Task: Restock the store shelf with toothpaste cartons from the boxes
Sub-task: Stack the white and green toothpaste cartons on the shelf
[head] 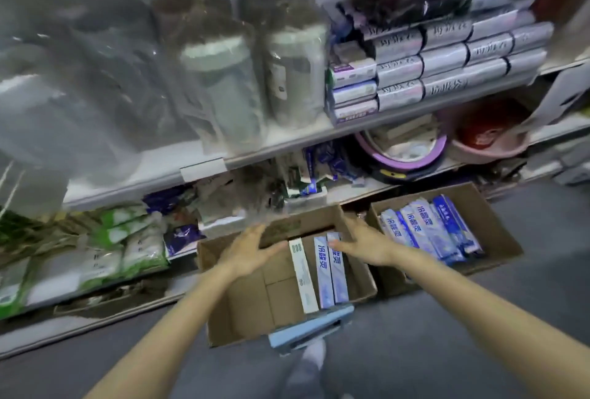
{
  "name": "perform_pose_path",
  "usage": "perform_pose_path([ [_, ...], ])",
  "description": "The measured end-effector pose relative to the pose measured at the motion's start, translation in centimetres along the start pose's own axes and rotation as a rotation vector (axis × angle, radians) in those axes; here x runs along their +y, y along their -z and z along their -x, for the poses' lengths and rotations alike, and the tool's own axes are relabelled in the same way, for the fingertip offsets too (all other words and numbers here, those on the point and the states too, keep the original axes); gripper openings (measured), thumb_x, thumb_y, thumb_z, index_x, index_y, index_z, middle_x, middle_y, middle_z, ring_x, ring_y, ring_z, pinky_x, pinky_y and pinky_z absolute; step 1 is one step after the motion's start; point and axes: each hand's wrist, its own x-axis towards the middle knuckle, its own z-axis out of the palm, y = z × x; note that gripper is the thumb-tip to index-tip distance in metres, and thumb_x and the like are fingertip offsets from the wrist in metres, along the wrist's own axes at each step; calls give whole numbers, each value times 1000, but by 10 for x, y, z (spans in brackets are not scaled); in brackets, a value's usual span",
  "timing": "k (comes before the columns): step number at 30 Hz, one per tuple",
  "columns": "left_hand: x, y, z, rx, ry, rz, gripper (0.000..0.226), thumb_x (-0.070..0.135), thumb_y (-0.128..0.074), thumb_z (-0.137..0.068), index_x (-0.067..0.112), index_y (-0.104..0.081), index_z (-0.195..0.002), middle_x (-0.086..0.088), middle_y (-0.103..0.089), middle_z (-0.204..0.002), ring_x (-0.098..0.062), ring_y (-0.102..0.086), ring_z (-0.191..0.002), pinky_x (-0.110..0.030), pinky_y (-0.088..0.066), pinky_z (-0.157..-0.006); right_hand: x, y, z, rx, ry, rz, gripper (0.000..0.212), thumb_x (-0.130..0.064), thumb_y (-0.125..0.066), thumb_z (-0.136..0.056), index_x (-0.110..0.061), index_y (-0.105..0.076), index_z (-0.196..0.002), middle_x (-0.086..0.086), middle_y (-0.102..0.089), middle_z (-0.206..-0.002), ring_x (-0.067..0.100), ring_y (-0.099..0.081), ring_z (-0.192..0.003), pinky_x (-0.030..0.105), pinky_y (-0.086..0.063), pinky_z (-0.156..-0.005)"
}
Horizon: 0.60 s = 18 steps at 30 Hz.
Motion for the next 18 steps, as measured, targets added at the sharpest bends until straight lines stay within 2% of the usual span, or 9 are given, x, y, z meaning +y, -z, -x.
perform_pose_path([
  [3, -31, -47, -37, -123, 102, 166, 67, 44, -53, -94, 22, -26, -151, -7, -32, -154, -25, -33, -140, -27, -31, -106, 39, -43, -32, -28, -137, -221, 68, -41, -56, -93, -6, -30, -145, 5, -41, -147, 17, -38, -134, 19, -29, -104],
  [5, -53, -75, -58, -136, 167, 280, 62, 37, -57, -94, 20, -32, -148, -6, -48, -141, -20, -47, -127, -24, -37, -98, 58, -71, -50, -19, -199, -340, 53, -33, -57, -94, -13, -40, -139, -6, -51, -131, 11, -46, -121, 17, -31, -99],
  [7, -72, -101, -77, -145, 238, 383, 57, 35, -59, -93, 22, -38, -145, 2, -56, -118, -10, -54, -104, -16, -41, -84, 76, -98, -72, 47, -259, -431, 50, -32, -59, -92, -15, -44, -137, -5, -53, -133, 12, -49, -123, 26, -34, -107],
  [10, -99, -138, -104, -183, 371, 505, 52, 34, -58, -94, 23, -42, -142, 1, -53, -118, -10, -52, -98, -12, -37, -76, 99, -136, -104, 81, -348, -551, 44, -32, -61, -91, -14, -53, -130, 3, -60, -130, 20, -57, -117, 38, -41, -106],
  [11, -108, -151, -113, -200, 400, 526, 51, 35, -56, -94, 22, -42, -142, -1, -53, -117, -11, -51, -97, -10, -37, -73, 105, -145, -114, 87, -387, -578, 42, -32, -61, -91, -13, -54, -128, 3, -61, -127, 20, -59, -114, 37, -43, -104],
  [12, -115, -163, -120, -216, 425, 551, 51, 37, -55, -95, 22, -42, -142, -2, -52, -120, -14, -51, -103, -10, -38, -77, 110, -153, -124, 90, -425, -601, 40, -31, -61, -91, -12, -55, -126, 2, -62, -123, 20, -59, -113, 36, -44, -101],
  [14, -127, -184, -136, -235, 492, 609, 52, 43, -51, -95, 25, -40, -143, 0, -45, -139, -20, -44, -126, -22, -37, -92, 121, -167, -142, 115, -483, -653, 37, -28, -62, -91, -12, -57, -124, 2, -62, -120, 21, -60, -111, 33, -46, -96],
  [16, -135, -203, -151, -239, 572, 693, 53, 47, -50, -94, 30, -37, -143, 6, -37, -146, -21, -40, -133, -26, -43, -85, 135, -180, -163, 130, -553, -665, 39, -29, -62, -91, -10, -56, -125, 4, -61, -121, 20, -58, -110, 31, -45, -92],
  [18, -142, -221, -164, -217, 615, 776, 57, 52, -55, -89, 35, -39, -141, 7, -38, -148, -21, -47, -127, -28, -47, -81, 145, -188, -180, 129, -620, -657, 41, -29, -61, -92, -8, -55, -127, 7, -59, -121, 22, -56, -111, 26, -41, -86],
])
